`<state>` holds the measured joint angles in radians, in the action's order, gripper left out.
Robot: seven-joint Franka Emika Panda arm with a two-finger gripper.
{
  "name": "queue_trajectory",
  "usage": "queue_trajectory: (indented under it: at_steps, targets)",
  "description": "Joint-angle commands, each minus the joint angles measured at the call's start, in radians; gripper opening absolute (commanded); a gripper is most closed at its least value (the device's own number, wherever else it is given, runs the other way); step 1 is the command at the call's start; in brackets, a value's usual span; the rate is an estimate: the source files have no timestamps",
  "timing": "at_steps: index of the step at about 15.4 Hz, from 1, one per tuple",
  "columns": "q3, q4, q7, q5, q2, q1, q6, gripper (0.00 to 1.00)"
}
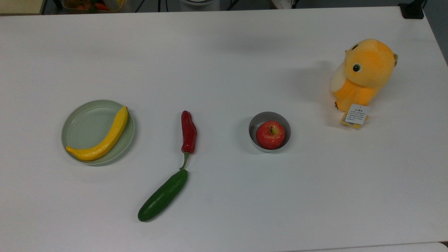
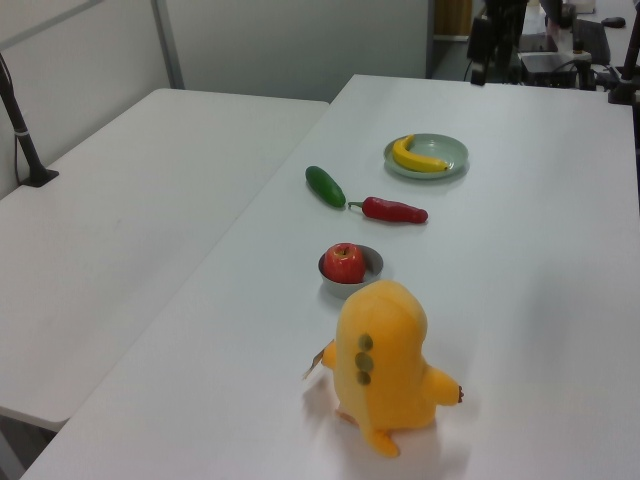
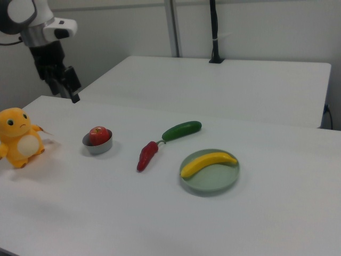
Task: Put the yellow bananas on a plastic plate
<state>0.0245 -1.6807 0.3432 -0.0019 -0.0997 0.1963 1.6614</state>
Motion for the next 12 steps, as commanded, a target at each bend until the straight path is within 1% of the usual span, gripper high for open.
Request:
queue_trajectory:
  at_steps: [1,3,4,6,7,8,10,12]
  targets:
    - [-0.005,-0.048,0.000,0.011,0.015,0.054,0.006,1.00]
    - [0.000,-0.048,-0.007,-0.004,0.038,0.054,0.011,1.00]
    - [0.000,-0.047,-0.029,-0.006,0.046,0.049,0.036,1.00]
    - [-0.004,-0.048,-0.175,-0.004,0.049,0.017,0.096,1.00]
    - [-0.008,-0.048,-0.290,-0.003,0.051,-0.004,0.115,1.00]
    - [-0.011,-0.048,-0.331,-0.001,0.055,-0.014,0.130,1.00]
    - [-0.017,-0.047,-0.354,0.013,0.061,-0.035,0.164,1.00]
    - [-0.021,-0.044,-0.346,0.014,0.064,-0.041,0.170,1.00]
